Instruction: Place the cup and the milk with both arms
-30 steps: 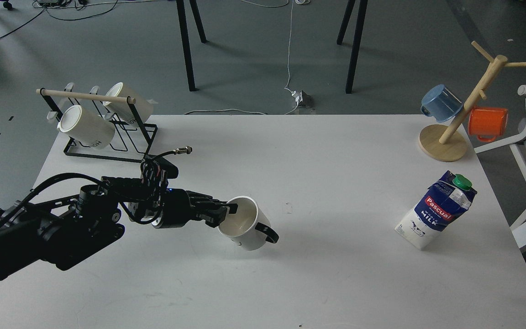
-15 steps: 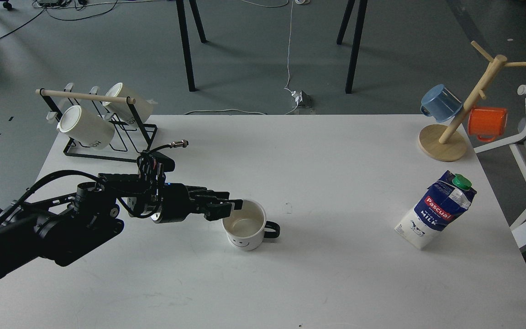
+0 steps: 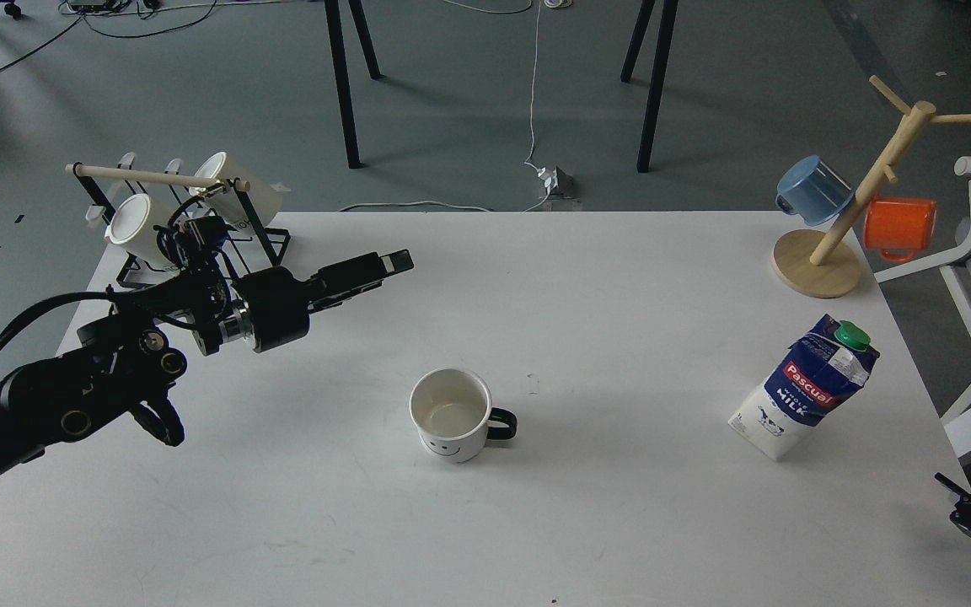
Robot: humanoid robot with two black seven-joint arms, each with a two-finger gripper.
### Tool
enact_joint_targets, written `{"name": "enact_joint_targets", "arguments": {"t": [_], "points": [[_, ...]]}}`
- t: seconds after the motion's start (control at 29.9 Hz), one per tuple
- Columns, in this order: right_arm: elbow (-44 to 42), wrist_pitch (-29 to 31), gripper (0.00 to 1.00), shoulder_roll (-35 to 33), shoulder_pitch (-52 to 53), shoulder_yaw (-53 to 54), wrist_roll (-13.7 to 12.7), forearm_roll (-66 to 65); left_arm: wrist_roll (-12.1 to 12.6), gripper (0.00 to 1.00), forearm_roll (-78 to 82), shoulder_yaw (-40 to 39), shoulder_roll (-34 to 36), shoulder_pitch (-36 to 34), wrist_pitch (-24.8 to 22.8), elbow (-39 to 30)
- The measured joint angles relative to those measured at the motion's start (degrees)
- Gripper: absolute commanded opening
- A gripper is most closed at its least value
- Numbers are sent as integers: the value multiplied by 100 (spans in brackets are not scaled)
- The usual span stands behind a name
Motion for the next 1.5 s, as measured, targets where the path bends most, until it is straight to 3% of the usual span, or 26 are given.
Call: {"name": "enact_joint_targets", "arguments": {"t": [0.77, 1.5], "points": [[281, 0, 98, 1711, 330, 5, -6, -630, 0, 94, 3, 8, 24, 178, 27, 21], [218, 0, 98, 1883, 350, 666, 141, -521, 0, 95, 12, 8, 13, 351, 39, 245]]}}
